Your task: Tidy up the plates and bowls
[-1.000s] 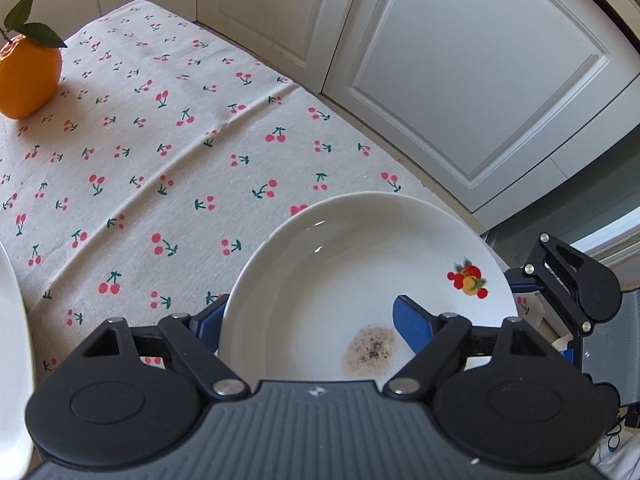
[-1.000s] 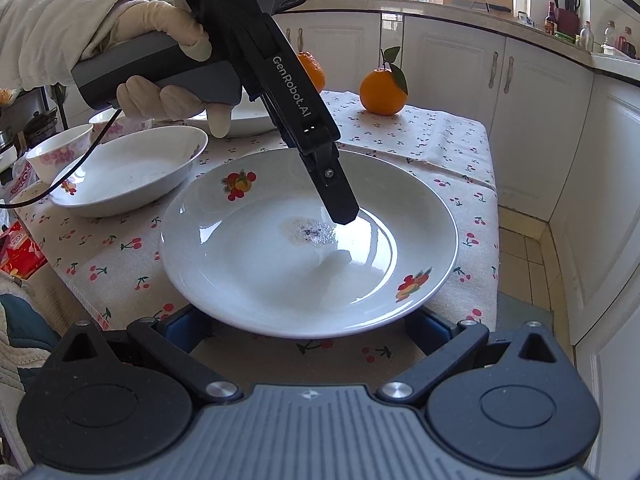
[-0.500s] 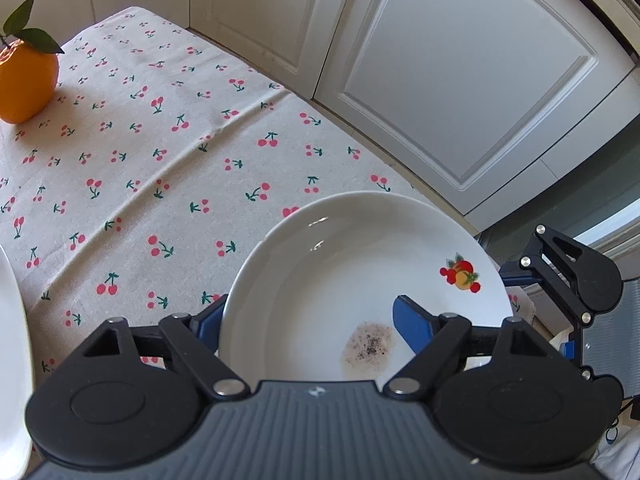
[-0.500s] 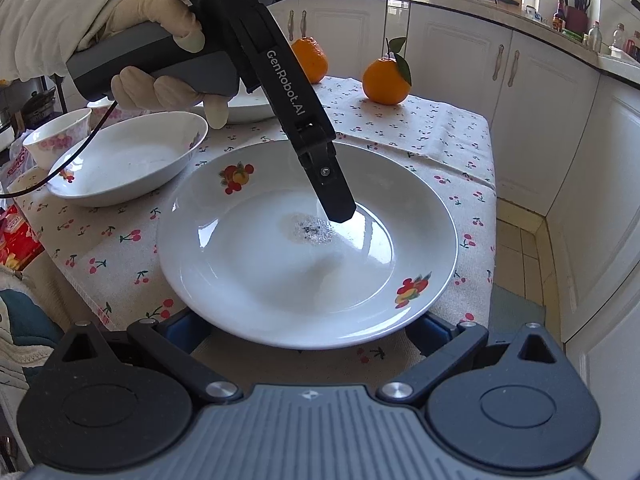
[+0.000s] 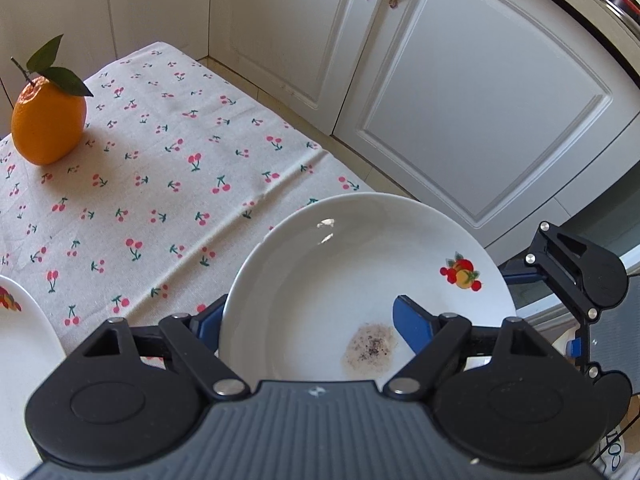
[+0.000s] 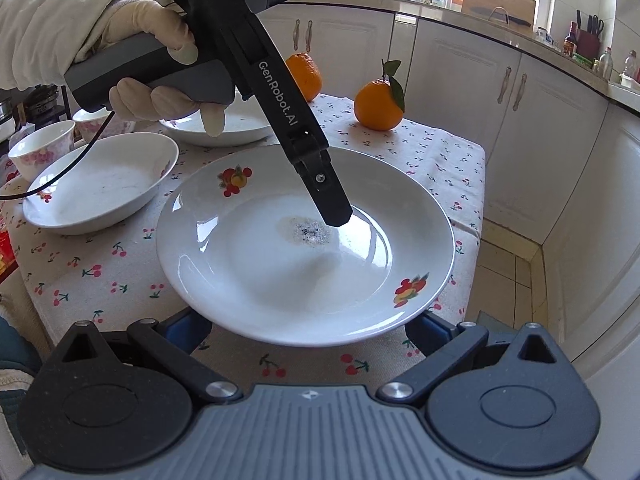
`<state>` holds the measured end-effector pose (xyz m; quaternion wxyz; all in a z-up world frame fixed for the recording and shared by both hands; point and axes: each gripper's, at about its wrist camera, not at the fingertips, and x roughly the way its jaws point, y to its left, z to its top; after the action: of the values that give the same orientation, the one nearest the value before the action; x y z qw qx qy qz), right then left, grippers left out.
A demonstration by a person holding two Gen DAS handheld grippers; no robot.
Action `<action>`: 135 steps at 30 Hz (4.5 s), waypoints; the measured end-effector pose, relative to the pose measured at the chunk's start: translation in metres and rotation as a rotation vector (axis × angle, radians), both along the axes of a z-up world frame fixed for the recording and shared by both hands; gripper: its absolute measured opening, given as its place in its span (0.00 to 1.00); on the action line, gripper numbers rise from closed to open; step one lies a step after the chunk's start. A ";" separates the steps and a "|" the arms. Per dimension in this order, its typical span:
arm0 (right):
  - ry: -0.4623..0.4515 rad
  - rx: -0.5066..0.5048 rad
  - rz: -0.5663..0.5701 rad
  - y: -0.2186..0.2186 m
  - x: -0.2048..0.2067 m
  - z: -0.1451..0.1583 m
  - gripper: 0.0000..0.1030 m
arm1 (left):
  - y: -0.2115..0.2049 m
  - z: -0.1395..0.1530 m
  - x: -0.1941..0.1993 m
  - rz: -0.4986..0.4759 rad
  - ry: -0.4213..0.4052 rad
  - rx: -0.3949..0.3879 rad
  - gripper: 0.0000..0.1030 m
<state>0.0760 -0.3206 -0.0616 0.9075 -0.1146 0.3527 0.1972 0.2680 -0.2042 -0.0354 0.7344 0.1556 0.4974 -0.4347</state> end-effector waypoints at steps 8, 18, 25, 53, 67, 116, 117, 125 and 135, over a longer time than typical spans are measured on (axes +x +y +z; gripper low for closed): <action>-0.007 0.000 -0.019 -0.013 0.025 -0.004 1.00 | -0.012 -0.005 0.027 0.024 -0.013 -0.020 0.82; 0.009 0.004 -0.032 -0.022 0.050 -0.013 1.00 | -0.020 -0.016 0.048 0.051 -0.012 -0.021 0.82; 0.004 0.003 -0.045 -0.023 0.056 -0.017 1.00 | -0.022 -0.025 0.058 0.067 -0.011 -0.020 0.82; -0.118 0.106 -0.095 0.031 -0.020 0.054 1.00 | 0.079 0.096 -0.084 0.160 -0.352 -0.081 0.92; -0.146 0.087 -0.016 0.096 -0.039 0.064 1.00 | 0.192 0.093 -0.196 0.358 -0.579 -0.041 0.97; 0.259 0.153 0.217 0.157 0.036 -0.010 1.00 | 0.236 -0.047 -0.226 0.633 -0.398 -0.045 1.00; 0.268 0.152 0.222 0.159 0.039 -0.011 1.00 | 0.236 -0.047 -0.227 0.634 -0.401 -0.047 1.00; 0.314 0.150 0.243 0.171 0.068 -0.011 1.00 | 0.236 -0.046 -0.227 0.637 -0.400 -0.044 1.00; 0.276 0.077 0.343 0.189 0.090 -0.014 1.00 | 0.238 -0.048 -0.228 0.618 -0.412 -0.059 1.00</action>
<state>0.1662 -0.1321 -0.0760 0.8074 -0.1101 0.4414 0.3757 0.0403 0.0338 -0.0831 0.9199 0.0611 0.3497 -0.1664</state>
